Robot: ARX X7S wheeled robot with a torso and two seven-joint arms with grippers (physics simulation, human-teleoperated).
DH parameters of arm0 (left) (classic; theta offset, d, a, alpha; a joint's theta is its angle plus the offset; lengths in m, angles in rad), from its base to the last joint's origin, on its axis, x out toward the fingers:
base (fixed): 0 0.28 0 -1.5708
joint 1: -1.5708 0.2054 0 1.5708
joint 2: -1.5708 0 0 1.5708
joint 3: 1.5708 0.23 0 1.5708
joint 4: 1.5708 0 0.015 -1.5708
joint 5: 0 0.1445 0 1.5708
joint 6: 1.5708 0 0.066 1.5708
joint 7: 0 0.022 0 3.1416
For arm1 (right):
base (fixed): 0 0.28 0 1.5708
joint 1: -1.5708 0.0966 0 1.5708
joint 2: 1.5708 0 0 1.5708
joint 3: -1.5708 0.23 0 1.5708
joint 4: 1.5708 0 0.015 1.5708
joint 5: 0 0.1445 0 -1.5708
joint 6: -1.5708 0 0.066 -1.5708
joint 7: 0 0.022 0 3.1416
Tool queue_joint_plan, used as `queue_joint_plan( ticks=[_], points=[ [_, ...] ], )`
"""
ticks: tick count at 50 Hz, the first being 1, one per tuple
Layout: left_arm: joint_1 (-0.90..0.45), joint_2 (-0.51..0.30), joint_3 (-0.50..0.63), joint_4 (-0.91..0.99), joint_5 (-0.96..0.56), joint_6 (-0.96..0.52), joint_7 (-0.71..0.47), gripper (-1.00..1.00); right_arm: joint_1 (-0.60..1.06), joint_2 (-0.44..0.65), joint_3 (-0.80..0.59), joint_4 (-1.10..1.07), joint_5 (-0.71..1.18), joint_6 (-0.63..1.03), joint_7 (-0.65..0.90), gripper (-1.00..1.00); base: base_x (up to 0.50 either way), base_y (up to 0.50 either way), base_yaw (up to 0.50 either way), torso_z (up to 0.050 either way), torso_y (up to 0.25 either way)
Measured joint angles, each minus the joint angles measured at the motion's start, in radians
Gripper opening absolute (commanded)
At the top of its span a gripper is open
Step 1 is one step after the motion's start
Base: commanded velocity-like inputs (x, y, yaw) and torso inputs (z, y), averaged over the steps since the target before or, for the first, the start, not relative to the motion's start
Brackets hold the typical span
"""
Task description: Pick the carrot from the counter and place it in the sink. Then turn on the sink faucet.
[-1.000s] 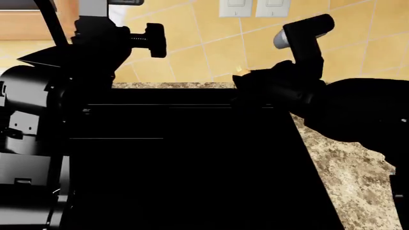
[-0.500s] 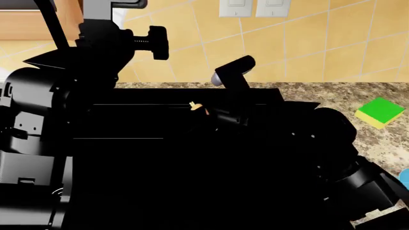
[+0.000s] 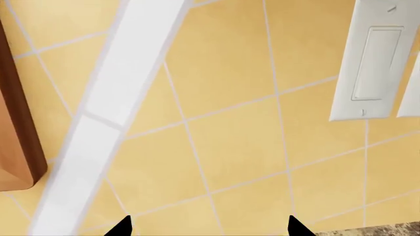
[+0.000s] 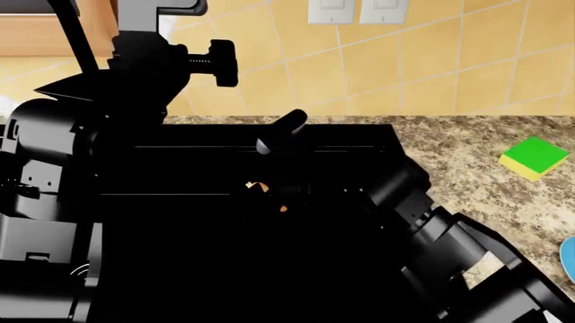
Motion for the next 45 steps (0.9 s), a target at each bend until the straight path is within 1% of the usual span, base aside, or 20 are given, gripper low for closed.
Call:
queue_joint_plan(
  ticks=[7, 8, 17, 27, 45],
  points=[
    [0.004, -0.002, 0.000, 0.004, -0.004, 0.000, -0.001, 1.00, 0.025, -0.015, -0.012, 0.011, -0.012, 0.040, -0.014, -1.00, 0.00, 0.00, 0.00, 0.000, 0.000],
    [0.004, -0.003, 0.000, 0.004, -0.004, 0.000, -0.002, 1.00, 0.027, -0.017, -0.012, 0.013, -0.011, 0.044, -0.015, 1.00, 0.00, 0.00, 0.00, 0.000, 0.000],
    [0.006, -0.004, 0.003, 0.000, -0.006, 0.004, -0.001, 1.00, 0.043, -0.025, -0.021, 0.040, -0.010, 0.057, -0.022, 1.00, 0.00, 0.00, 0.00, 0.000, 0.000],
    [0.005, -0.006, 0.004, 0.002, -0.010, 0.004, -0.003, 1.00, 0.048, -0.020, -0.018, 0.022, 0.029, 0.072, -0.016, 1.00, 0.00, 0.00, 0.00, 0.000, 0.000],
    [0.009, -0.008, 0.007, -0.001, -0.015, 0.009, -0.006, 1.00, 0.127, 0.037, 0.160, -0.106, 0.151, 0.061, 0.095, 1.00, 0.00, 0.00, 0.00, 0.000, 0.000]
  ],
)
